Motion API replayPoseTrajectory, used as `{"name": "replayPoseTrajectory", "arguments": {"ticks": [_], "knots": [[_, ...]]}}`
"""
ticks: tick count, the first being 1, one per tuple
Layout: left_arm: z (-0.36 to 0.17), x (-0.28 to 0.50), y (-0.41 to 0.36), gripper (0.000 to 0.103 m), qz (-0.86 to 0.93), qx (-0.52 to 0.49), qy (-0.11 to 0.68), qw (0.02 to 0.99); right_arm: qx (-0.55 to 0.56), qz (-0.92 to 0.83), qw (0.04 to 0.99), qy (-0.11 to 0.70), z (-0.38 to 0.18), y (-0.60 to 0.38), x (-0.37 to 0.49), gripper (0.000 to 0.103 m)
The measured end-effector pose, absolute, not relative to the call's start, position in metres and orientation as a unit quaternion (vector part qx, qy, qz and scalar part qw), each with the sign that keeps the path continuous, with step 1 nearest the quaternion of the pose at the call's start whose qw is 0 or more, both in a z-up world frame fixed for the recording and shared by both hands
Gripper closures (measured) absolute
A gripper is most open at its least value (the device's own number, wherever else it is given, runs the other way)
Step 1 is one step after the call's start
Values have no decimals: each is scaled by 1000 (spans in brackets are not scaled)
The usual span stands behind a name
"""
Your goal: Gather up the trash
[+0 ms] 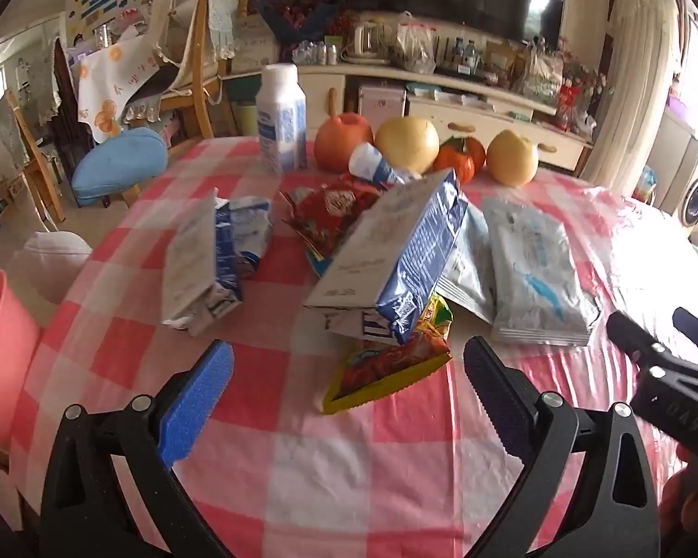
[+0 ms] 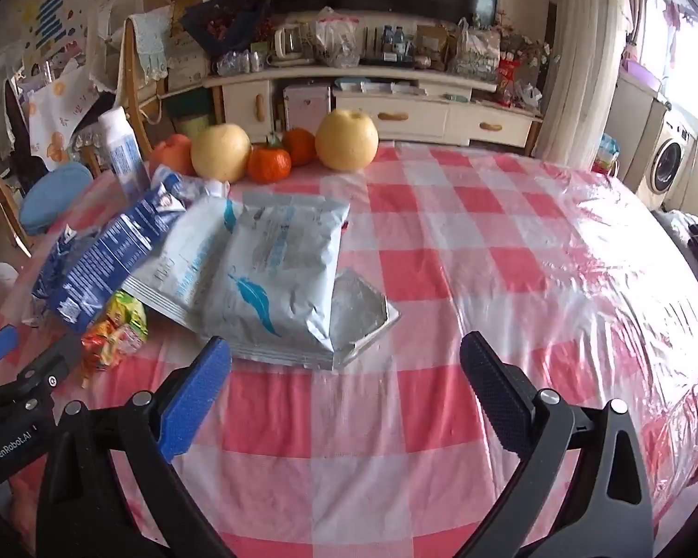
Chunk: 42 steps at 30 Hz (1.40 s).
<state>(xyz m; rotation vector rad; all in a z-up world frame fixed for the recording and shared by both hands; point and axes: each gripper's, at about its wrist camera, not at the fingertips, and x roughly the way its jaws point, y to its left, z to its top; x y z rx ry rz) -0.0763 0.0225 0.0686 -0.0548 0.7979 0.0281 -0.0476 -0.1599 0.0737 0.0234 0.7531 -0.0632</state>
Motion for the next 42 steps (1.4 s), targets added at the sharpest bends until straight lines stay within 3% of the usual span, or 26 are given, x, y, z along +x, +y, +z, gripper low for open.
{"name": "replayPoseTrajectory", "arguments": {"ticks": [6, 16, 42], "knots": [[98, -100, 43, 5, 11, -47, 354, 934, -4, -21, 956, 294, 122, -144, -85, 4], [149, -146, 80, 5, 20, -62, 301, 952, -17, -19, 966, 258, 151, -118, -116, 4], [190, -204, 115, 5, 27, -68, 254, 964, -15, -34, 978, 205, 193, -93, -183, 4]]}}
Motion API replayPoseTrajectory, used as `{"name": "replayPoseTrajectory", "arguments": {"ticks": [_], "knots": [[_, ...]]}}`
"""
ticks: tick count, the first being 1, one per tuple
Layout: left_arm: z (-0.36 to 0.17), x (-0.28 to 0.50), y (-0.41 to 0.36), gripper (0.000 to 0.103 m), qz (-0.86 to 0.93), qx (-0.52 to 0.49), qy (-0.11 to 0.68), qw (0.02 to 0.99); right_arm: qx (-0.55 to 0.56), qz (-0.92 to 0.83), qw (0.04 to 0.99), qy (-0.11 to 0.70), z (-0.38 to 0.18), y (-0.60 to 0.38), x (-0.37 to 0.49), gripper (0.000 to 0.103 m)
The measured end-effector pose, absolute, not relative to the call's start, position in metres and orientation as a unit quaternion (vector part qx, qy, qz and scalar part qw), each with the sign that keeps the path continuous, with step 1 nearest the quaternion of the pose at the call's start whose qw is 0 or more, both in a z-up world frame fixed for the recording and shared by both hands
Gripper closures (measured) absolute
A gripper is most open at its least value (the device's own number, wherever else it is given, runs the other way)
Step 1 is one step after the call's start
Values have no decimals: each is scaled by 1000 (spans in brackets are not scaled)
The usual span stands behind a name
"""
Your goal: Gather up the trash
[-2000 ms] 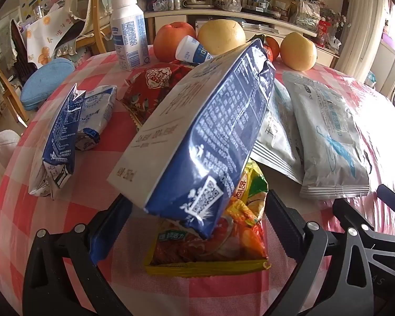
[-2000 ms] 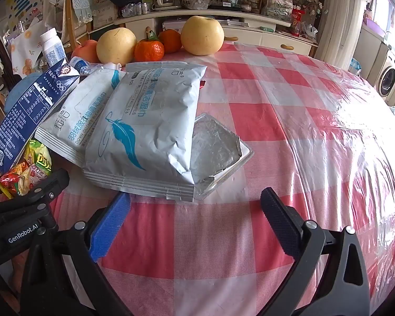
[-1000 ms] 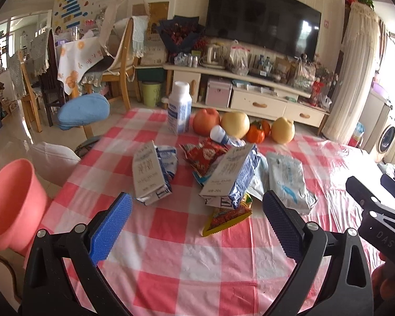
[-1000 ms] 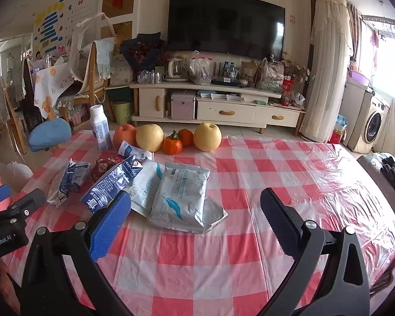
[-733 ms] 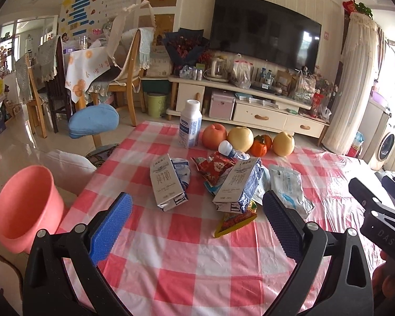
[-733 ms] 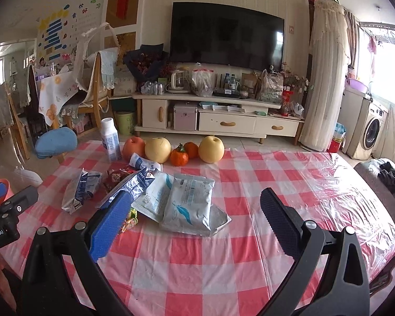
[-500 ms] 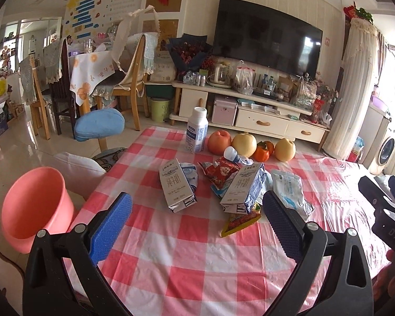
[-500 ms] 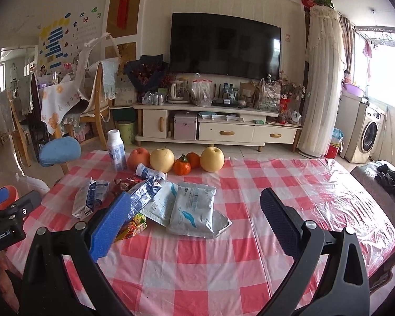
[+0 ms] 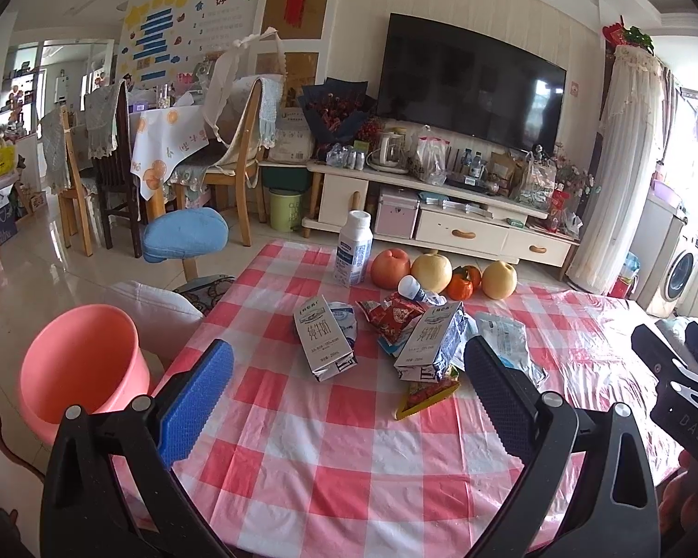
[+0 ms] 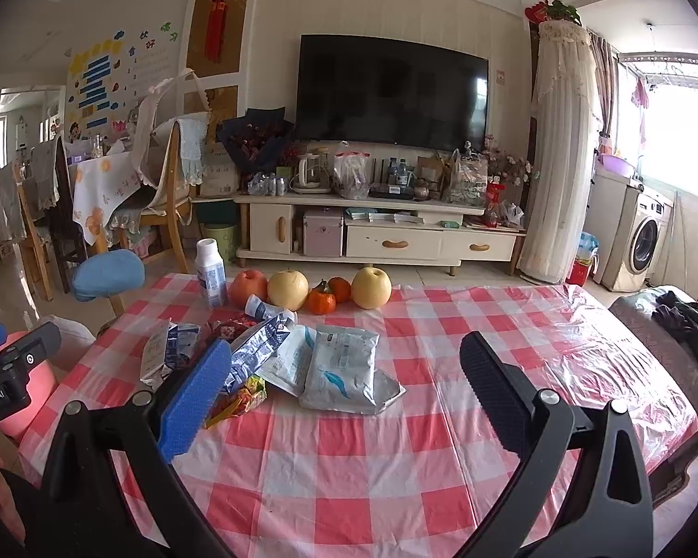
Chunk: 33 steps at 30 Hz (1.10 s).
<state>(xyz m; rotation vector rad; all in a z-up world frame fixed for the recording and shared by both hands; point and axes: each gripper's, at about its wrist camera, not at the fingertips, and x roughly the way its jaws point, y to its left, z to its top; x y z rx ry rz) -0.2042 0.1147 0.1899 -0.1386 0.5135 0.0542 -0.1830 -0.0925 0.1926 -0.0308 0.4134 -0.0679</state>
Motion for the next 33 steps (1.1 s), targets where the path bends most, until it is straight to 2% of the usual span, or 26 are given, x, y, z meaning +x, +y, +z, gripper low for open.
{"name": "replayPoseTrajectory", "arguments": {"ticks": [33], "knots": [[180, -197, 105, 5, 24, -43, 273, 961, -21, -18, 974, 225, 177, -92, -176, 4]]}}
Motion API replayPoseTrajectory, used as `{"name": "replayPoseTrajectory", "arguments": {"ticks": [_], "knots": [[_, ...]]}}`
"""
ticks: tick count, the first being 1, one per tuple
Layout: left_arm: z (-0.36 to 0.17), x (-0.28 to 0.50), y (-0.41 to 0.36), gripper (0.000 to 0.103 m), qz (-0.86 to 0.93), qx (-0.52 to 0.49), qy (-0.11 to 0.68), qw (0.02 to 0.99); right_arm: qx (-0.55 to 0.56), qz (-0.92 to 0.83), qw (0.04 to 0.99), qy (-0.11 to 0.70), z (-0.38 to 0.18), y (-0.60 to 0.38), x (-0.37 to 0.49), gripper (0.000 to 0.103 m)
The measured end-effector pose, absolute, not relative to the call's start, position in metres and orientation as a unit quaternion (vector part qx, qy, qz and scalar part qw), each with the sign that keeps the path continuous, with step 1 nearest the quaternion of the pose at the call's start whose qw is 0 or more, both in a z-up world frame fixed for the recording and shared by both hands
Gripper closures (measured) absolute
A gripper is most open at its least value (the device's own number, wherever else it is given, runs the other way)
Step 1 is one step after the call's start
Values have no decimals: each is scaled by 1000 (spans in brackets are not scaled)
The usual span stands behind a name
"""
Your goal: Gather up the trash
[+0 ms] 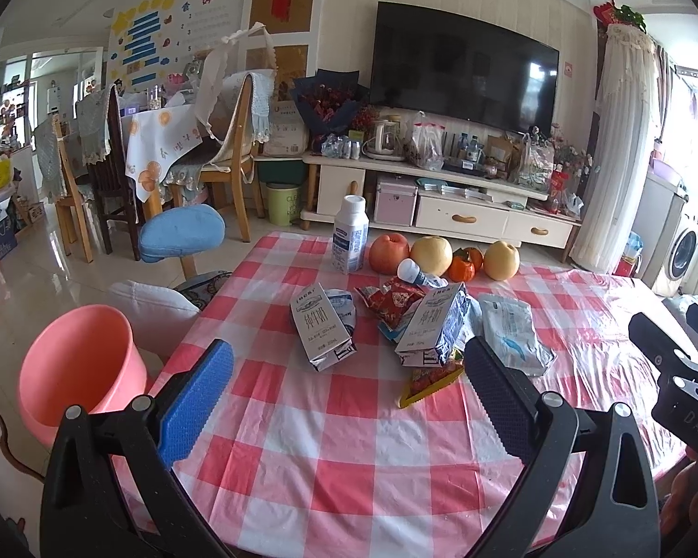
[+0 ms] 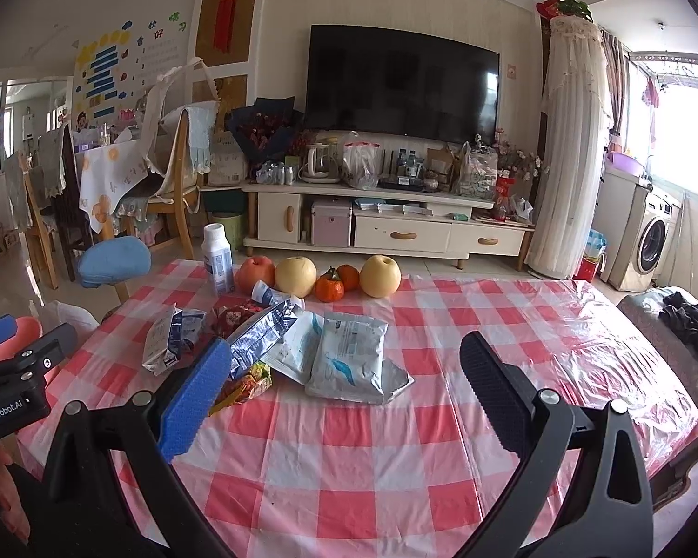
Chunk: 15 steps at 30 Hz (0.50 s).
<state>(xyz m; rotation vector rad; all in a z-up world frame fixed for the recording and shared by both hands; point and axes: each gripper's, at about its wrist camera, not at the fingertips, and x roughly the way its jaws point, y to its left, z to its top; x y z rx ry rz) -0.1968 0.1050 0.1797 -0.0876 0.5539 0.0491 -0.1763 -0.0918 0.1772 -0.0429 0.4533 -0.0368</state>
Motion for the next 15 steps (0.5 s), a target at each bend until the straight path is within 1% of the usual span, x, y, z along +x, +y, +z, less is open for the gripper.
{"name": "replayPoseTrajectory", "arguments": {"ticks": [15], "knots": [[155, -178, 81, 5, 4, -16, 299, 954, -13, -21, 970, 243, 160, -107, -162, 4]]}}
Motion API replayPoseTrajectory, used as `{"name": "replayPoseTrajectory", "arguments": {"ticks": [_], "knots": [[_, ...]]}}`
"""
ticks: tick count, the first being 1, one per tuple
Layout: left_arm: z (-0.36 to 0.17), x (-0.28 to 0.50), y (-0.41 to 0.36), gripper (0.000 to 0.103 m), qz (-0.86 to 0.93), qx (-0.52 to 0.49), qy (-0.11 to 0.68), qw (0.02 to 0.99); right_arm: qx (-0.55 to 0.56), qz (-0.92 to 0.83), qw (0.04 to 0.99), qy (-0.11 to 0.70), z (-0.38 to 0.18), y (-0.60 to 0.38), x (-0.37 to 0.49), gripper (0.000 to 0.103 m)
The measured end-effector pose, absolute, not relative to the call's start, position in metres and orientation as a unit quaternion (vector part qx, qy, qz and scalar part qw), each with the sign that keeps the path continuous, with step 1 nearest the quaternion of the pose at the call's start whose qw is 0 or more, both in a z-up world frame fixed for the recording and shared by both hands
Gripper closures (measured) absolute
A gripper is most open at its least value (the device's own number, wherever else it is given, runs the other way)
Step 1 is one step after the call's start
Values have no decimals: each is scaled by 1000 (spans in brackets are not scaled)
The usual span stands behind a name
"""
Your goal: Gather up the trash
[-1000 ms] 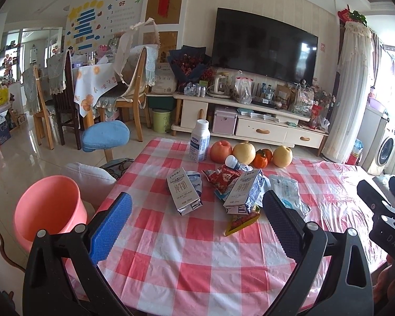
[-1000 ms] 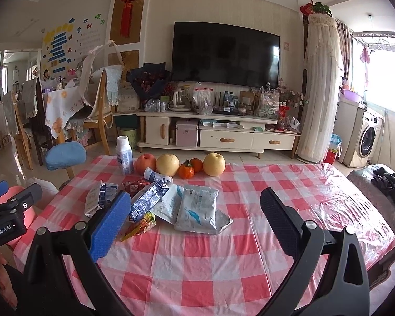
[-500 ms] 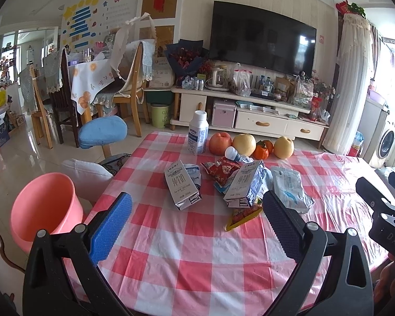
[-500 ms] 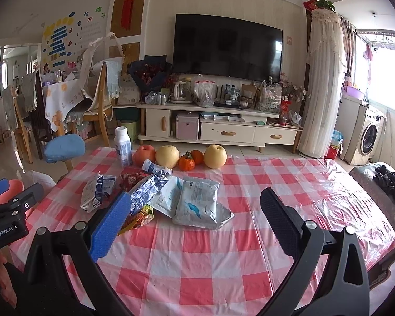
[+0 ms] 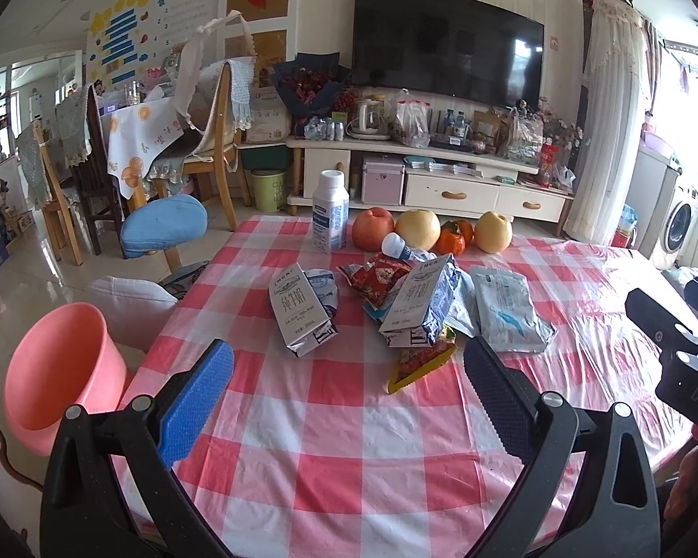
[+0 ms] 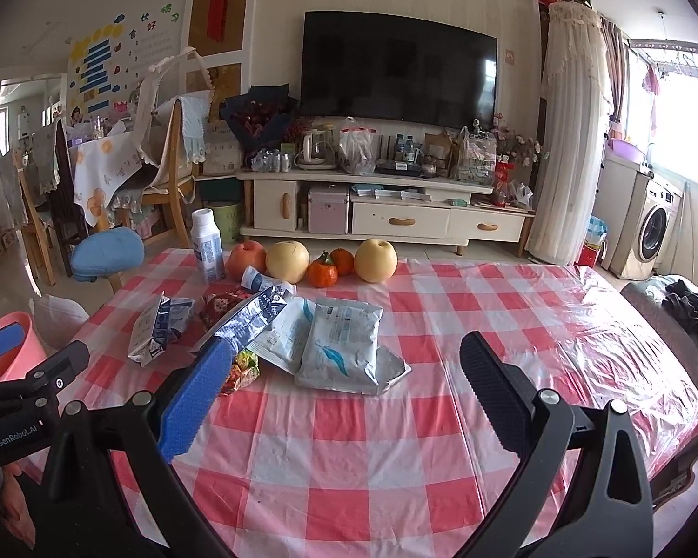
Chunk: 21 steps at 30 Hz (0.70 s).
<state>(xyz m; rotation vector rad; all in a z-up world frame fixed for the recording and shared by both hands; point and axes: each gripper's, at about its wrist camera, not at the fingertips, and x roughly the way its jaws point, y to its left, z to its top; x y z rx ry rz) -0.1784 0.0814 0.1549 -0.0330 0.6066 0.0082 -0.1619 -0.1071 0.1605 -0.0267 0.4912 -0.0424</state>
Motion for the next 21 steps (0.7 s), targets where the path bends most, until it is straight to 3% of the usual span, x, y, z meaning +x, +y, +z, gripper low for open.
{"name": "replayPoseTrajectory", "arguments": {"ticks": [11, 21], "knots": [[136, -161, 64, 5, -8, 1, 313, 950, -10, -21, 966, 259, 141, -122, -148, 4], [118, -129, 62, 5, -65, -46, 322, 943, 60, 2, 946, 319, 102, -163, -116, 4]]}}
